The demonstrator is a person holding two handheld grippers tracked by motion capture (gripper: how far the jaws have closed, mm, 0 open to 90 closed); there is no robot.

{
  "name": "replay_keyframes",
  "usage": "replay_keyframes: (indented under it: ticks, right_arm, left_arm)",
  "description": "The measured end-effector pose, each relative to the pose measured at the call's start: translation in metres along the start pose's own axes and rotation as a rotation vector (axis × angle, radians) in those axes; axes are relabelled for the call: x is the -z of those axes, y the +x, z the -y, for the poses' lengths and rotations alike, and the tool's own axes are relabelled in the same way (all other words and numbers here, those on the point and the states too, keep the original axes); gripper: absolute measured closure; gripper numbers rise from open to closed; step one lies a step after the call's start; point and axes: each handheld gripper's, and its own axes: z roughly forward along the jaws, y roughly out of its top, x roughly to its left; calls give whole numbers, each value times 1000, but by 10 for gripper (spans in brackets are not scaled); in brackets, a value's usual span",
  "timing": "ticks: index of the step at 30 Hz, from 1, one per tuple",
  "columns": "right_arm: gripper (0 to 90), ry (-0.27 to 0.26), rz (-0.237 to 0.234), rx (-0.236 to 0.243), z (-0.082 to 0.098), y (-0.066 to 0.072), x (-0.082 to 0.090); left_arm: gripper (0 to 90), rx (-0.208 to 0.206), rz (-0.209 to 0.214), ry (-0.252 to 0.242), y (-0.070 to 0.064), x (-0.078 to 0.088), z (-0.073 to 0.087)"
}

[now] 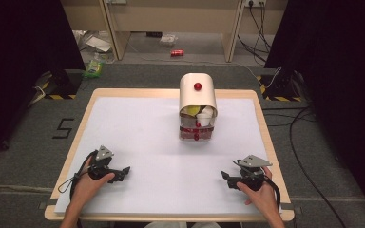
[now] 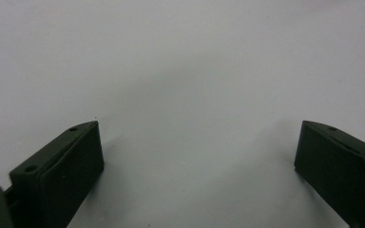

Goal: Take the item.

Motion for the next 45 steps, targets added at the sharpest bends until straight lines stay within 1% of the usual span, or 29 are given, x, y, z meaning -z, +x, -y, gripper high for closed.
replay_keyframes:
  ticks: [1,2,3,4,5,6,8,9,10,11,12,17,19,20,22,23,25,26,28,30,31,32,33,34,36,39,42,43,45]
  right_arm:
    - [129,-3,8,4,-2,1,0]
    - [185,-7,8,9,-4,2,1]
    - [185,-7,8,9,-4,2,1]
    - [138,-18,6,18,-9,3,1]
    - [138,-18,6,18,-9,3,1]
    - [176,-36,3,32,-16,4,0]
    - [174,-42,1,38,-20,5,-1]
    - [144,-50,2,42,-24,6,-2]
    - [165,-67,-2,49,-32,9,-3]
    - [165,-67,-2,49,-32,9,-3]
    - [159,-73,-4,60,-39,11,-4]
    - [156,-95,-7,78,-52,15,0]
    - [156,-100,-6,81,-54,16,1]
    - [156,-111,-8,89,-59,17,2]
    - [156,-113,-9,93,-61,18,2]
    - [156,-118,-9,101,-68,20,3]
    - [156,-122,-9,103,-70,20,4]
    - [157,-133,-12,114,-77,22,5]
    - [157,-138,-12,118,-80,23,5]
    - [159,-155,-18,127,-89,26,6]
    - [159,-155,-18,127,-89,26,6]
    - [161,-158,-20,134,-96,28,7]
    - [161,-158,-20,134,-96,28,7]
    - [163,-168,-21,142,-102,30,7]
    - [166,-171,-21,148,-107,32,7]
    - [167,-178,-23,147,-112,33,7]
    - [172,-191,-27,155,-123,36,5]
    - [172,-191,-27,155,-123,36,5]
    - [174,-191,-28,170,-128,37,3]
  left_arm:
    - [16,0,0,0,0,0,0]
    - [17,0,0,0,0,0,0]
    - [16,0,0,0,0,0,0]
    - [17,0,0,0,0,0,0]
    - [17,0,0,0,0,0,0]
    - [17,1,0,-1,0,0,0]
    - [17,1,0,0,0,0,0]
    - [17,3,1,-2,0,0,0]
    - [17,2,1,-2,0,0,0]
    - [17,1,1,-1,0,0,0]
    - [17,3,1,-2,0,0,0]
    - [17,1,0,-1,0,0,0]
    - [17,0,0,0,0,0,0]
    - [17,0,1,-1,0,0,0]
    - [17,0,0,-1,0,0,0]
    - [17,1,1,-1,0,0,0]
    - [17,0,1,-1,0,0,0]
    - [17,1,1,-1,0,0,0]
    - [17,2,0,-2,0,0,0]
    - [17,1,1,-1,0,0,0]
    - [17,0,1,0,0,0,0]
    - [17,2,1,-2,0,0,0]
    - [17,2,1,-2,0,0,0]
    - [17,2,1,-1,0,0,0]
    - [17,2,0,-2,0,0,0]
    - [17,2,1,-1,0,0,0]
    - [17,2,1,-2,0,0,0]
    - [17,2,1,-2,0,0,0]
    - [17,2,1,-2,0,0,0]
